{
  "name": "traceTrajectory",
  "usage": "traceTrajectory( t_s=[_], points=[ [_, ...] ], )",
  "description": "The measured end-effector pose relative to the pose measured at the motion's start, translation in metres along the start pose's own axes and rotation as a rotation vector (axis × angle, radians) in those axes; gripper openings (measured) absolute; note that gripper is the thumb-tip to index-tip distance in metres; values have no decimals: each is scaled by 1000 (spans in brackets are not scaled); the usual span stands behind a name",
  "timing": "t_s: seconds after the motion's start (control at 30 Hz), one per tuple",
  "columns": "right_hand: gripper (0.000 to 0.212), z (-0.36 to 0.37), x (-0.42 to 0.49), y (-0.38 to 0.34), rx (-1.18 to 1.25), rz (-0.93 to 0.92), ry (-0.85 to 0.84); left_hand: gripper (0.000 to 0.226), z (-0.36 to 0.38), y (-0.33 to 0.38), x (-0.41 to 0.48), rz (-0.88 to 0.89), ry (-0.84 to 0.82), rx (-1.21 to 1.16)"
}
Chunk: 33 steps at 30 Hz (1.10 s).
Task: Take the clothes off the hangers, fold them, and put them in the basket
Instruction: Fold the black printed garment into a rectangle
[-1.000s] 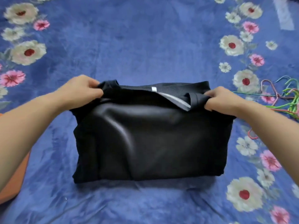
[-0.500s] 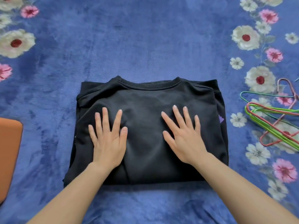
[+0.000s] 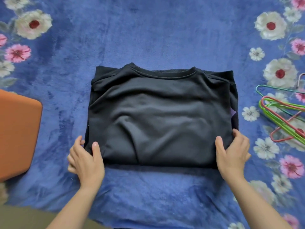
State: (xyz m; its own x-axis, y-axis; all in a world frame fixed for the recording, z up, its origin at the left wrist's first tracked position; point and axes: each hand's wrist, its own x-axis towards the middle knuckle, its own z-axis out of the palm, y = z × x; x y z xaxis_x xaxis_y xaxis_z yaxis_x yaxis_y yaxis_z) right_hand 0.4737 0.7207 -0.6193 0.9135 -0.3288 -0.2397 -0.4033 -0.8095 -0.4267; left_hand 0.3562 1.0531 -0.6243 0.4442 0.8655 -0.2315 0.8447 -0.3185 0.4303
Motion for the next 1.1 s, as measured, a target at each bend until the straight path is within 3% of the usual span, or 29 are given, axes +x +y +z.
traceTrajectory(
  t_s=[0.07, 0.17, 0.27, 0.37, 0.5, 0.7, 0.8, 0.9, 1.0, 1.1],
  points=[
    [64, -2, -17, 5, 105, 129, 17, 40, -1, -2, -18, -113, 28, -58],
    [32, -3, -26, 8, 205, 321, 8, 35, 2, -7, -23, -231, 69, -127],
    [31, 2, -24, 12, 264, 429, 43, 31, 5, -11, -15, -348, 95, -188],
    [41, 4, -23, 12, 273, 339, 79, 25, -2, -6, -10, -315, 73, -183],
    [34, -9, -14, 28, 289, 275, 199, 28, -26, -12, 14, -342, 244, -303],
    [28, -18, -16, 47, 167, 218, -8, 23, -30, -49, 24, -294, -19, -185],
    [15, -18, -13, 41, 160, 221, 56, 20, -22, -44, 23, -312, 46, -132],
    [46, -13, -2, 10, 116, 66, 164, 37, -8, 5, 13, -55, 174, -45],
    [51, 9, 3, -39, 58, -356, 119, 47, 22, 56, -7, 458, -16, 71],
    [55, 43, -5, -70, -172, -780, -90, 54, 62, 80, -23, 849, -216, 259]
  ],
)
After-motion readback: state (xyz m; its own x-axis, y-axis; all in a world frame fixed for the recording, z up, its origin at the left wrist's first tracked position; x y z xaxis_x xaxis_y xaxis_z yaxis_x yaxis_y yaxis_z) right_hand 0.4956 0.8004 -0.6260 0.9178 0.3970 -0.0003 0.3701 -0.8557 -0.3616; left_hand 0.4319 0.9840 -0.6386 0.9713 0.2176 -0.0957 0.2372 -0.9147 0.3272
